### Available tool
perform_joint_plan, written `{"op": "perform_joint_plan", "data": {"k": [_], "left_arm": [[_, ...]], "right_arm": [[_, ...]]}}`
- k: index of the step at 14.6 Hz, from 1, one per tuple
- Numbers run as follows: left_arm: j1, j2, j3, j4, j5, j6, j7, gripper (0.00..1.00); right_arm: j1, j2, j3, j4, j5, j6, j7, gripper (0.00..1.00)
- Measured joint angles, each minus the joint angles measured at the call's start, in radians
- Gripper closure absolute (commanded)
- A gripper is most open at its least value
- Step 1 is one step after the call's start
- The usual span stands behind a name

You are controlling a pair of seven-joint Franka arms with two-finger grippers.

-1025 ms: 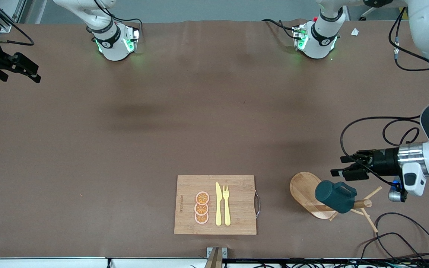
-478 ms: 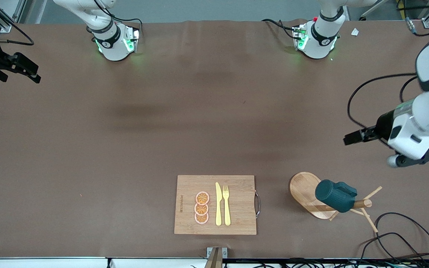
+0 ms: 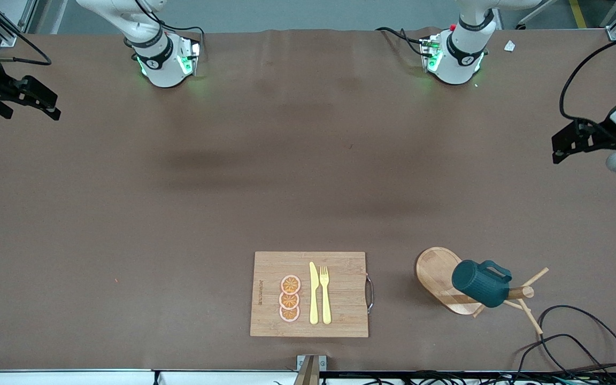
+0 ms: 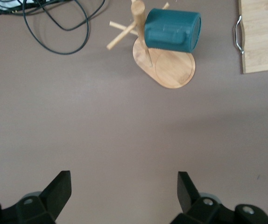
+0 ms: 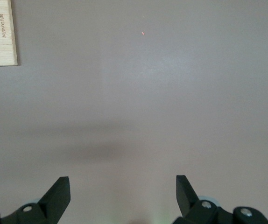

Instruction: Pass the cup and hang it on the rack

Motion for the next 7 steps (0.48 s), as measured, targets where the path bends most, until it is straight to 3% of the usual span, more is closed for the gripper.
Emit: {"op": "perform_joint_plan", "data": {"k": [4, 7], "left_arm": [[0.042, -0.095, -0.009, -0.138, -0.117, 0.01, -0.029, 0.0], [0.054, -0.147, -0.032, -0.209, -0.13, 0.024, -0.042, 0.0]], "right_arm": [[0.0, 0.005, 0.0, 0.006, 0.0, 0.0, 0.0, 0.0], [0.0, 0.008, 0.0, 0.007, 0.0, 0.0, -0.002, 0.0]]}}
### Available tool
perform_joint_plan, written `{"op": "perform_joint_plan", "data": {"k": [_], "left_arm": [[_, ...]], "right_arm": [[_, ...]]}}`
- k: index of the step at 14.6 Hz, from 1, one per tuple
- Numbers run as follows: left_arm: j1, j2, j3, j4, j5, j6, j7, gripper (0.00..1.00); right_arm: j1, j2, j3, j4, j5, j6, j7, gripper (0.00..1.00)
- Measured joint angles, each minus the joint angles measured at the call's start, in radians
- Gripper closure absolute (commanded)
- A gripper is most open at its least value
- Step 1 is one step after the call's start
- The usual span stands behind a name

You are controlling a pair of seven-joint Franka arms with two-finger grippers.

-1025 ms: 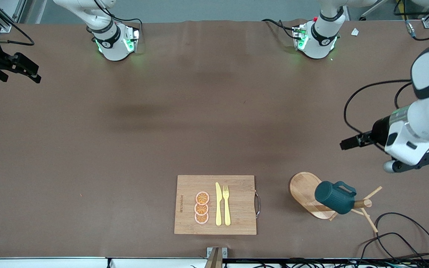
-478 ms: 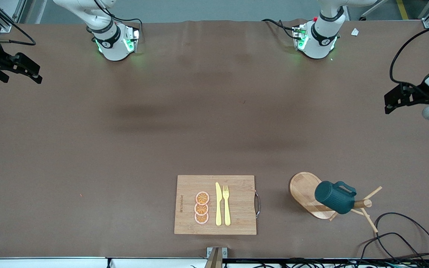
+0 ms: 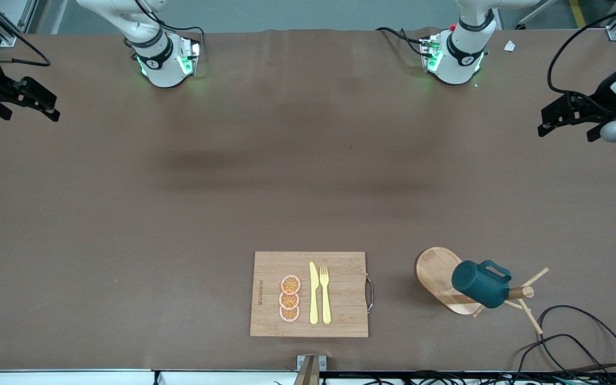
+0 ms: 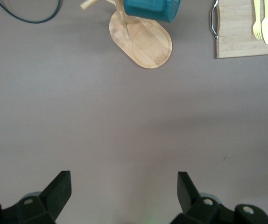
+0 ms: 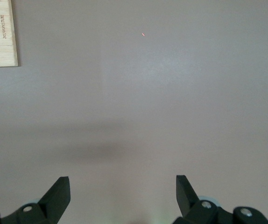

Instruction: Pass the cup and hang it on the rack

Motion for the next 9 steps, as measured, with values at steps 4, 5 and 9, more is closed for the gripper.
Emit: {"op": "perform_joint_plan", "data": {"k": [4, 5, 9], "left_arm": [[0.003, -0.055, -0.071, -0.073, 0.044, 0.018, -0.083, 0.0], [0.003, -0.061, -0.094, -0.079, 0.06, 0.021, -0.1, 0.0], [0.014, -0.066, -0.112, -0.089, 0.072, 0.029, -0.097, 0.0]], "right_arm": [[0.0, 0.002, -0.001, 0.0, 0.0, 0.0, -0.001, 0.0], [0.0, 0.002, -0.001, 0.001, 0.0, 0.0, -0.001, 0.0], [0.0, 0.002, 0.0, 0.002, 0.0, 0.0, -0.001, 0.0]]}}
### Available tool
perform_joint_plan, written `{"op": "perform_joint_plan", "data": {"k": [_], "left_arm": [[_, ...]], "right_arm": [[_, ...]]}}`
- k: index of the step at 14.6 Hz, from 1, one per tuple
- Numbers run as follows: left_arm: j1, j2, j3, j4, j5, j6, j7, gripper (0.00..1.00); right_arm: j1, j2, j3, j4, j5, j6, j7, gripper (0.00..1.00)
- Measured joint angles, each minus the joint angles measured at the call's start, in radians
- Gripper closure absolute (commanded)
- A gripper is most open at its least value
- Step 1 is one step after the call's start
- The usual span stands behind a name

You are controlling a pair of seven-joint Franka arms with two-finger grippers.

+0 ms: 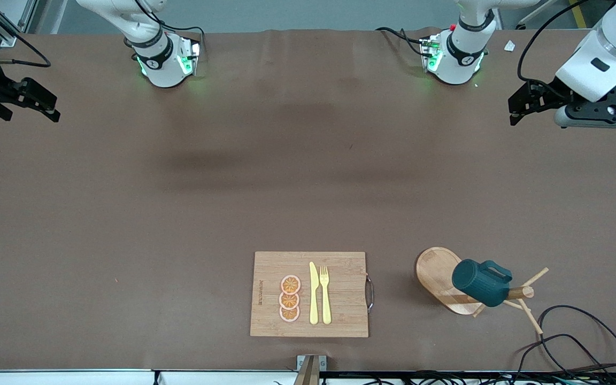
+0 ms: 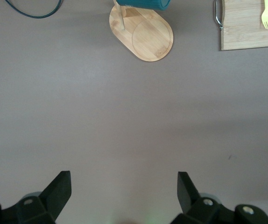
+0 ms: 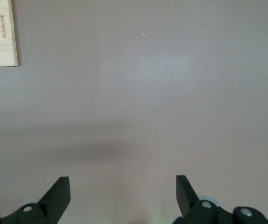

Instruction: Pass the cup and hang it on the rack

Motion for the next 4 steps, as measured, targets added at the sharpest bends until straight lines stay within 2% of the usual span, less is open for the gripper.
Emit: {"op": "perform_joint_plan", "data": {"k": [4], "left_arm": [[0.016, 0.0, 0.004, 0.0, 0.0, 0.008, 0.005, 0.0]], "right_arm": [[0.0, 0.0, 0.0, 0.001, 0.0, 0.0, 0.0, 0.0]]}}
